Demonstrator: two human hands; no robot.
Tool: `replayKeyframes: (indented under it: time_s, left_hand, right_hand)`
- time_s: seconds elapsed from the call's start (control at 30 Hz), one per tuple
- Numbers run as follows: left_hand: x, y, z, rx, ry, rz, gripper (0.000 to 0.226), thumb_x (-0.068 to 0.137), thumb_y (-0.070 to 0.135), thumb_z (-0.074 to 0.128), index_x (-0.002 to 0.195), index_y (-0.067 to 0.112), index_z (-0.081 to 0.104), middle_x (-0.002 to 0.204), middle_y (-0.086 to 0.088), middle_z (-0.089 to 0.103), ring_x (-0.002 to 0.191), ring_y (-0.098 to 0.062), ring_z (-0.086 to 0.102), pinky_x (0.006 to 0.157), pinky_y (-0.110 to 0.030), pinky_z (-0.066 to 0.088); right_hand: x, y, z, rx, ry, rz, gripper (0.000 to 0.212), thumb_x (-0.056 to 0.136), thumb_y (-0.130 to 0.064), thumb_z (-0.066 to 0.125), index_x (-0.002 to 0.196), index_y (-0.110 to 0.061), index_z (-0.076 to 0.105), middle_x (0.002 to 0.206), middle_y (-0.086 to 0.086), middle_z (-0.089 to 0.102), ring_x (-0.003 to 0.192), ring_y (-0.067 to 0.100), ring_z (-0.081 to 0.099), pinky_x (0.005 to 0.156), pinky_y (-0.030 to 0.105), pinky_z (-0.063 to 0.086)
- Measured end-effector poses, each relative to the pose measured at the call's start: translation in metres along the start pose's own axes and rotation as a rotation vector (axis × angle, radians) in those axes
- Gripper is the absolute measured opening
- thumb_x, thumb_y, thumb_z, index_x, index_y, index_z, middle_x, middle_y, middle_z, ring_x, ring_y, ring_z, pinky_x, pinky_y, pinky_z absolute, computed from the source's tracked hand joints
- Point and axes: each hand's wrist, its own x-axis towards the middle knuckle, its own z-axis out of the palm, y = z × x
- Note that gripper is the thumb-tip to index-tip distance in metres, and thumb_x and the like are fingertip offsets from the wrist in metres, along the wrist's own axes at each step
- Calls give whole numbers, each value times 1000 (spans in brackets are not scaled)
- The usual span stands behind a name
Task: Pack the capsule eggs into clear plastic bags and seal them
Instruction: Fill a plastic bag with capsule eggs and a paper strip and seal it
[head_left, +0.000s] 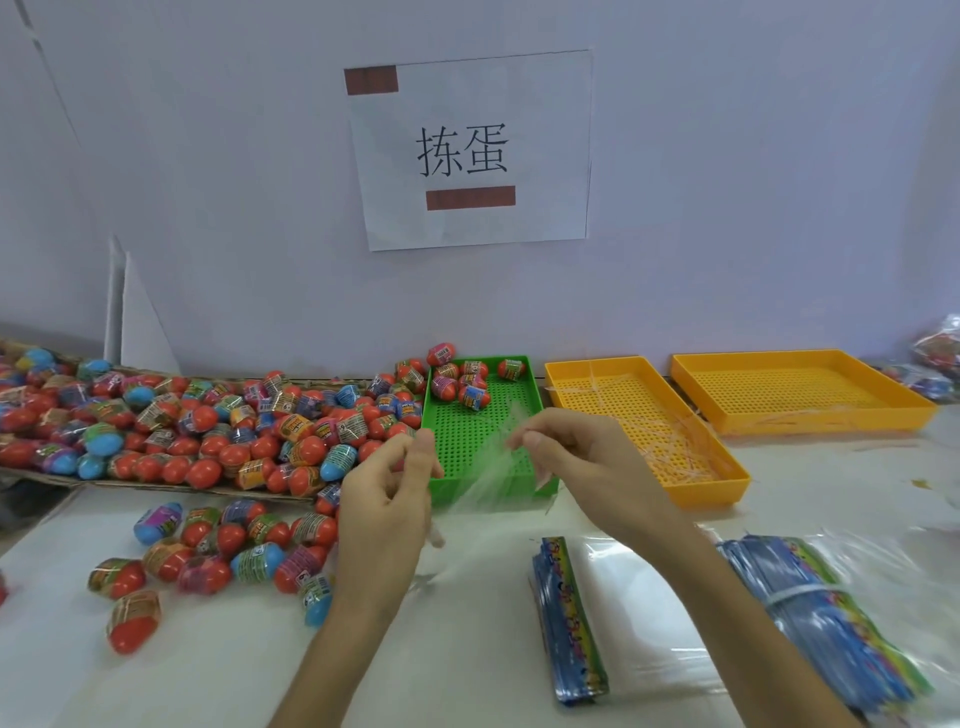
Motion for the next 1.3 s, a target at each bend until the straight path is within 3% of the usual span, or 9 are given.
replayKeyframes:
  time_s: [0.2,0.33,0.53,0.67,0.77,0.87,0.97,1.03,1.3]
  left_hand:
    - [4,-2,-4,-28,-292,-110,47,70,74,67,91,32,71,47,4,33,40,-16,27,41,-31,32]
    - [5,-3,-7,4,-510,-187,47,72,70,71,106,37,74,53,8,30,46,-11,29,45,-30,37]
    - [6,6,-8,-204,-805,-318,99,64,89,64,133,18,60,61,-3,49,40,-5,44,47,-16,47]
    - [2,6,-15,-439,-939,-469,94,77,92,38,144,28,53,85,-11,62,66,-16,61,64,-25,52]
    - [1,5,-6,-540,-905,-616,93,79,87,40,142,21,57,115,-24,64,98,-37,66,93,-56,54]
    - [-2,5,3,-481,-861,-646,90,80,81,50,144,18,53,137,-16,63,124,-33,61,107,-58,46]
    - [-1,7,5,-464,-840,-684,71,79,53,79,136,16,58,123,-18,71,111,-32,70,88,-42,60]
    - [-1,5,5,-415,-838,-680,36,103,26,55,138,18,57,127,-20,69,111,-39,69,89,-43,60]
    - [8,-6,4,-569,-235,-614,37,107,1,29,131,7,57,107,-22,75,86,-34,76,66,-38,64]
  right_hand:
    - [2,4,-1,10,70,14,28,101,-24,58,78,-28,73,60,21,44,54,31,38,55,46,37]
    - [3,6,-3,40,112,27,25,97,-29,64,74,-25,72,52,4,42,52,15,37,54,35,32]
    - [2,4,-4,48,114,15,25,99,-25,62,77,-22,72,50,20,46,46,24,42,44,28,40]
    - [2,4,-7,135,89,47,23,99,-22,63,79,-17,74,46,0,42,42,17,40,43,23,39]
    - [2,5,-6,122,58,43,23,98,-19,64,79,-15,75,44,-1,44,39,12,37,41,20,38]
    - [1,7,-2,25,7,41,21,97,-20,67,77,-18,75,51,16,51,44,17,39,44,29,38]
    - [0,9,1,-78,10,22,18,95,-22,68,79,-18,76,57,13,58,49,10,40,49,33,35]
    - [0,11,1,-103,39,15,16,95,-23,68,81,-21,74,55,0,54,52,6,41,51,27,36]
    - [2,15,10,-129,183,56,13,96,-17,66,103,-28,69,84,-10,61,73,-1,56,65,12,44]
